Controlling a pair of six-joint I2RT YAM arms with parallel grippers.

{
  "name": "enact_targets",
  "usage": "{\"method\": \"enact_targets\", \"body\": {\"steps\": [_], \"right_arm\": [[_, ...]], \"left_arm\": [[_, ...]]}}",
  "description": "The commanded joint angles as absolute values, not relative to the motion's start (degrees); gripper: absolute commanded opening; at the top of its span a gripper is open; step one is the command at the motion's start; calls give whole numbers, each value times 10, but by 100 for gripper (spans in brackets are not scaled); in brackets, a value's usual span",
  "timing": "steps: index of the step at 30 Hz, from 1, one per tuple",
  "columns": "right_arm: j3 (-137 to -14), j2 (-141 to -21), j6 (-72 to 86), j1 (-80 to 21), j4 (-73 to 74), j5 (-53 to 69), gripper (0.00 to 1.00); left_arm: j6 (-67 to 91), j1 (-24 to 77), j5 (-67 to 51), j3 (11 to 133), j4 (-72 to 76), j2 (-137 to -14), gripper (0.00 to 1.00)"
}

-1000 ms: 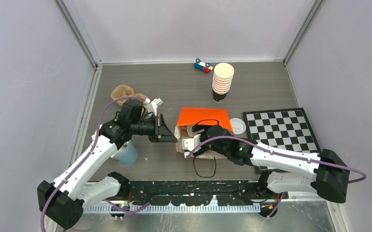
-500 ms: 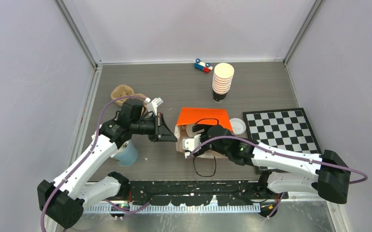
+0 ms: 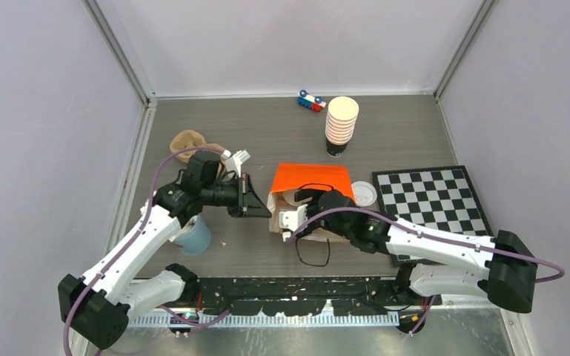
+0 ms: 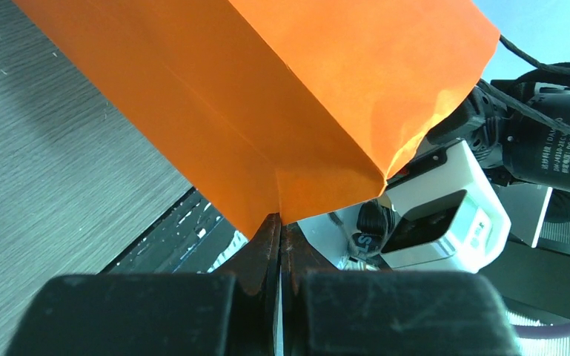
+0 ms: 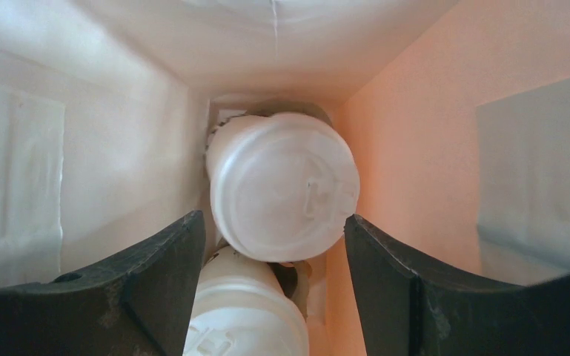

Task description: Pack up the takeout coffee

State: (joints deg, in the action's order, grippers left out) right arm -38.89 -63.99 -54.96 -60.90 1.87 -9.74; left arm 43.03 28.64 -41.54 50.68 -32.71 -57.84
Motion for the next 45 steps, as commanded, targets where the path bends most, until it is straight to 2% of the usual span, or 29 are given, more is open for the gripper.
{"method": "enact_targets", "body": {"steps": [1,19,24,31,45], "right_arm": [[-420,-618,-536,-607,-4,-89,73],[-426,-628,-525,-608,-5,-106,75],[-451,-626,-501,-608,45,-99,78],[-483,-609,-457,-607,108,-85,76],[-526,-586,-376,-607,144,-93,75]], "left_arm": [[420,285,-412,533,-328,-580,0],[420,285,-412,542,-333,-584,0],[421,285,-412,549,-332,-586,0],[428,285,-413,561,-332,-586,0],[447,285,-415,571,-329,-591,0]]}}
